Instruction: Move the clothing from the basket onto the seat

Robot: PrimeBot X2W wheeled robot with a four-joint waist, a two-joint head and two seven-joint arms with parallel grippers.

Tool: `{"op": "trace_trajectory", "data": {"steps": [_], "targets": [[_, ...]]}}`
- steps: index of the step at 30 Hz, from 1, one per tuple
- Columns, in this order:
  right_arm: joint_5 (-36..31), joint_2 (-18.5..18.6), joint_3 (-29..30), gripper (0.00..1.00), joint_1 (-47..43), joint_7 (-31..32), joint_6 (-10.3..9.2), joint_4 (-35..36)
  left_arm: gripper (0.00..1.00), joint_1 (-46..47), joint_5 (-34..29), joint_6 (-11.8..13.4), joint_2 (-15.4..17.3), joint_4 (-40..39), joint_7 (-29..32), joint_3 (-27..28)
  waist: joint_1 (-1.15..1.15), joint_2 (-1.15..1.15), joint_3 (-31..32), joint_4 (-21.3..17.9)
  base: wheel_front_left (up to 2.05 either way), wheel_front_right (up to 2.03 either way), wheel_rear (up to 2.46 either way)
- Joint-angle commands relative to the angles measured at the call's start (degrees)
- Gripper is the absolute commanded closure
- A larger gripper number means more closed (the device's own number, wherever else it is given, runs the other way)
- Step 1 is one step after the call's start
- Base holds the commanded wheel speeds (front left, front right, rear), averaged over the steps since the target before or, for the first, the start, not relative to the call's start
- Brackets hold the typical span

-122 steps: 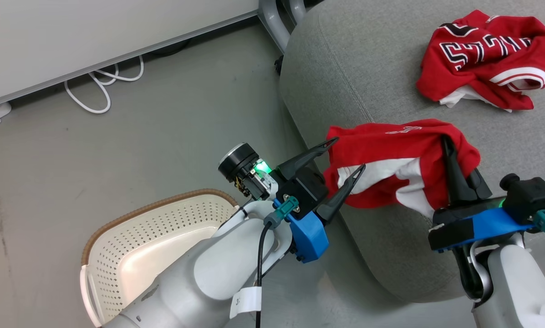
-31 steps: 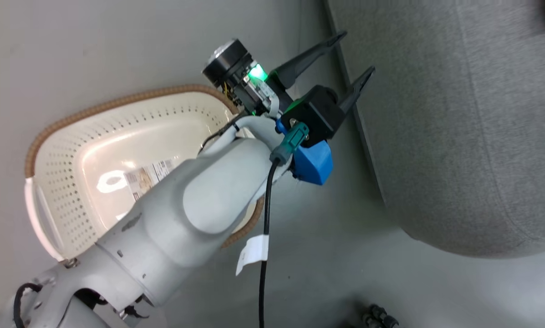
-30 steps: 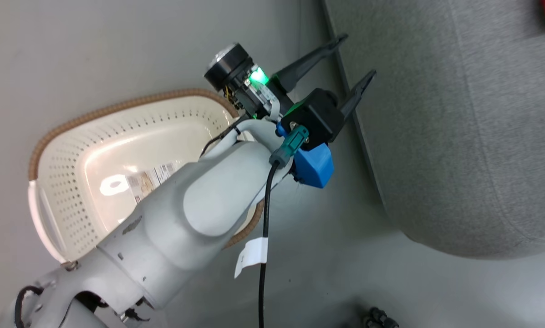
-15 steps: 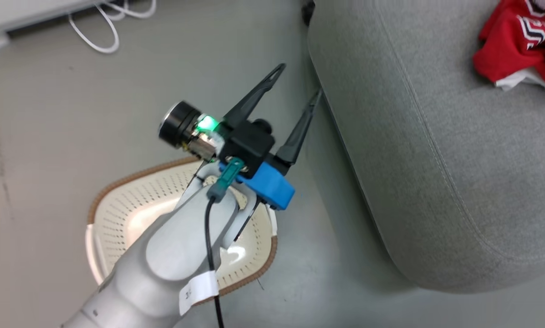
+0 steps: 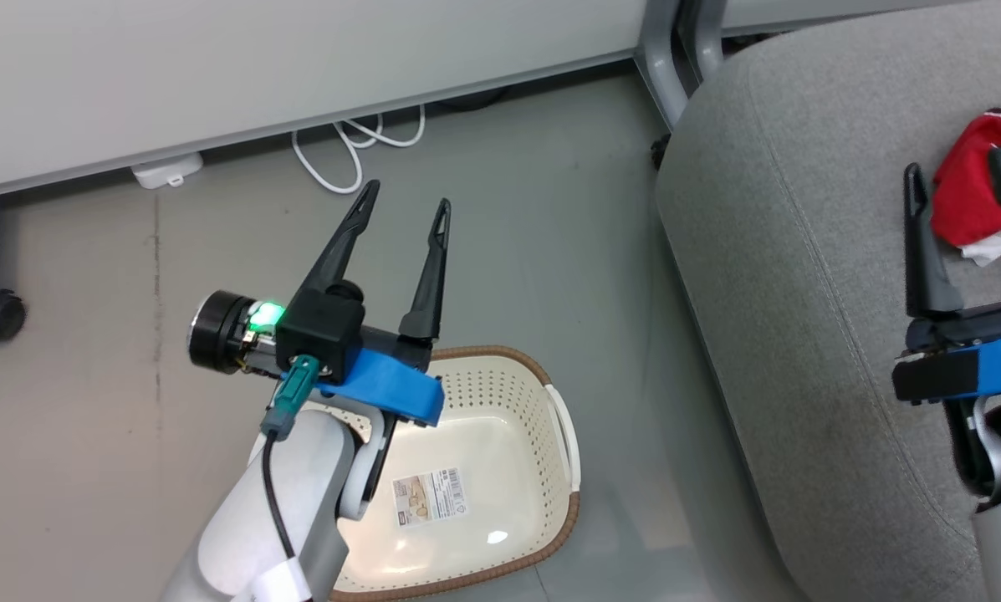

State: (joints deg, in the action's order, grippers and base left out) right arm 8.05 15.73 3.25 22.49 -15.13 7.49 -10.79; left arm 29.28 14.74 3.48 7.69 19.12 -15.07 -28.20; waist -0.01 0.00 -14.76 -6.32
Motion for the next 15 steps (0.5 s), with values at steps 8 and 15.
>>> {"op": "trace_trajectory", "data": {"steps": [8, 15], "targets": [[0.73, -3.53, -2.87, 0.0, -3.57, -0.03, 0.01, -0.61, 0.0, -9.63, -2.92, -1.21, -0.91, -3.67, -0.15, 9.56, 0.01, 0.0, 6.47, 4.67, 0.0, 0.0, 0.0], [0.92, -5.74, -2.41, 0.0, -8.25, -0.03, 0.01, -0.77, 0.0, -16.38, -5.19, -2.86, -2.19, -6.0, -0.15, 14.66, 0.01, 0.0, 9.88, 6.36, 0.0, 0.0, 0.0]]}}
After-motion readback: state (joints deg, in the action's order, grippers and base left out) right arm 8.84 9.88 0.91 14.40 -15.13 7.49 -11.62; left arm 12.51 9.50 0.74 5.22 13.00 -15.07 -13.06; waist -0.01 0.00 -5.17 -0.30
